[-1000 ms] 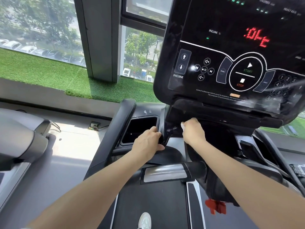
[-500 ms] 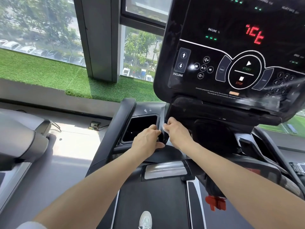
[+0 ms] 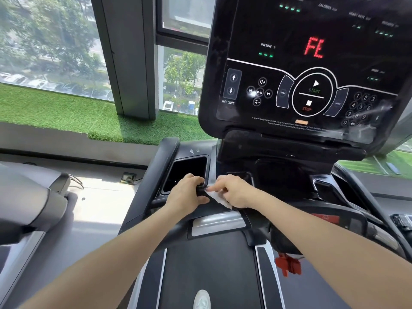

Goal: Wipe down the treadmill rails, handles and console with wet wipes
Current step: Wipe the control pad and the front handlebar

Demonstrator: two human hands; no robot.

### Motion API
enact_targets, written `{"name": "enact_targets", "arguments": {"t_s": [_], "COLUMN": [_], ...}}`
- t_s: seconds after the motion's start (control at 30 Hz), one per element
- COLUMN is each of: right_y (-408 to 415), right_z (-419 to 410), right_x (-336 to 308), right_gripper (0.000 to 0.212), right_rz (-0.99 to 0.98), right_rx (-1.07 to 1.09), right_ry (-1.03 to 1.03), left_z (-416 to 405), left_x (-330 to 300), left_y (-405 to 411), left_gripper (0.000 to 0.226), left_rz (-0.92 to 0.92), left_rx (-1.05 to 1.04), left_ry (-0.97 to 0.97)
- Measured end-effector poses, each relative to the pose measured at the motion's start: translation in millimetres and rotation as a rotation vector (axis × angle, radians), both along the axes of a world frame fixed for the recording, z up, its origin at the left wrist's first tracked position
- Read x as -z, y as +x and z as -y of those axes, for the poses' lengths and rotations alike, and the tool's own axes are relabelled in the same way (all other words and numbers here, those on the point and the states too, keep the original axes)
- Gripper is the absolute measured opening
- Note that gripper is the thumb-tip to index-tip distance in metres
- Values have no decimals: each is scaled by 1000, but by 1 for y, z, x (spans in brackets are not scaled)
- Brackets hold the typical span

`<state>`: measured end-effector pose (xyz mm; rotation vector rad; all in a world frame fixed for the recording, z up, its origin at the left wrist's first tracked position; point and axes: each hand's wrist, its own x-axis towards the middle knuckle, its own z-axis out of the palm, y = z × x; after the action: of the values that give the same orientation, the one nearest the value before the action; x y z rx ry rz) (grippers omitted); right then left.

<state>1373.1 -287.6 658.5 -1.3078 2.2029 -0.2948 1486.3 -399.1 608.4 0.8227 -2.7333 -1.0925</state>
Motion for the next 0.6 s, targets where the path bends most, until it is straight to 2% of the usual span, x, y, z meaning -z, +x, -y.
{"name": "enact_targets", "arguments": {"t_s": [0.1,0.2,0.23,0.3,0.37,0.43,0.5,0.6], "right_y": [-6,-15,-17,-20,-21,-21,-20,-18], "right_z": [-5,-8,-7,-5,-3,-1,0,1], "right_x": [-15,-22,-24,-28,-29,-27,-25,-20], "right_gripper": [32,19,19,20,18,14,14,26], "right_rz": [291,492,545,597,547,362,164,-34], "right_rx": [155,272,319,391,441,437,321,142], "right_ry": [-108,-200,-209,-227,-269,-308,-320,-294], "left_z": [-1,-6,-7,-8,-8,-6,-6,-10], "left_x": [-6,-16,-19,-19,-18,-16,-17,-21], "left_y": [-3,-7,-10,-17,-24,-32,-37,-41], "left_gripper": [48,19,10,15,21,15,15,17], "left_rz": [-90,-218,-243,-269,-285,-277,-272,-319], "left_rx": [35,14,-9,-79,-168,-249,-313,-305], "left_ry": [126,412,452,472,549,622,686,860]}}
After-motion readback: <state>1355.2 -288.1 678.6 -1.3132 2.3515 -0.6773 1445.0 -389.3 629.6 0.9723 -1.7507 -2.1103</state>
